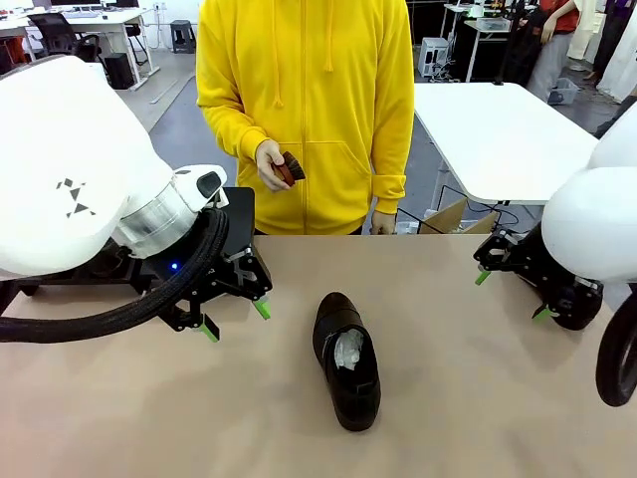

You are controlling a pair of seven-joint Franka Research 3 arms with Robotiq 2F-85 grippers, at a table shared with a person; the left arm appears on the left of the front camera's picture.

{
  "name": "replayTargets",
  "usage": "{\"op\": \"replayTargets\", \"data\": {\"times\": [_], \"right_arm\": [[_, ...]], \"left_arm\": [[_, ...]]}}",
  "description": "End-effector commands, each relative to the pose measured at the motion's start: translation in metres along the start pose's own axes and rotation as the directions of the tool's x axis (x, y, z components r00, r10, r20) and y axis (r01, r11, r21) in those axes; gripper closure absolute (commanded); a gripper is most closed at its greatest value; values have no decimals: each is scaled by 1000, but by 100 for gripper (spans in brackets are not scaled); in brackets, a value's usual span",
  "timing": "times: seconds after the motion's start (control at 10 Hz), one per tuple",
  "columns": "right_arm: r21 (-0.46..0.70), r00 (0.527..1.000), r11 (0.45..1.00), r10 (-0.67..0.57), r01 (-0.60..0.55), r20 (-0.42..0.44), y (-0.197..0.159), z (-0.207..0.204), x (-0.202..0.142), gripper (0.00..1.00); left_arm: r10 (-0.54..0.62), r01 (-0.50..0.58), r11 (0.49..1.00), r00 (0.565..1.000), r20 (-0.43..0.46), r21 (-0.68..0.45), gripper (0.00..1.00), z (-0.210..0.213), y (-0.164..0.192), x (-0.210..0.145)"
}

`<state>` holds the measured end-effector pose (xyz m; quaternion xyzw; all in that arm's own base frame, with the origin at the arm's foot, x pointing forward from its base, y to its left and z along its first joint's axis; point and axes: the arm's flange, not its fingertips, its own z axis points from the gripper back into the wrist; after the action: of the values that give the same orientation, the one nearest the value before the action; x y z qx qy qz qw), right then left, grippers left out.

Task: Organize the shoes by placing them on the stand.
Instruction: Place the Shoe from the middle of the table onto the Shoes Stand.

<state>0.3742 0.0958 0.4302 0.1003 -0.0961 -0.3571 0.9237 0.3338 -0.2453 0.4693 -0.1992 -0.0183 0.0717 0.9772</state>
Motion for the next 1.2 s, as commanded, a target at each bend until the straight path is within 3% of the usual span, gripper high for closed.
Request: {"op": "replayTargets", "data": {"times": [0.0, 0.1, 0.4, 1.1], "right_arm": [[4, 1000, 1000, 31, -31, 1, 1, -2, 0, 0], [4, 1000, 1000, 31, -31, 1, 1, -2, 0, 0], [4, 1000, 1000, 31, -31, 1, 1, -2, 0, 0], [4, 1000, 1000, 31, -31, 1, 1, -2, 0, 0]], "left_arm": [[-10, 10, 999, 1000, 6, -34, 22, -6, -17, -7], [-47, 46, 997, 999, -11, -67, 22, -15, -45, -15], [-130, 130, 992, 992, -2, -9, 22, -43, -118, -30], [-190, 180, 969, 981, 43, 166, 22, -143, -195, -18]]}}
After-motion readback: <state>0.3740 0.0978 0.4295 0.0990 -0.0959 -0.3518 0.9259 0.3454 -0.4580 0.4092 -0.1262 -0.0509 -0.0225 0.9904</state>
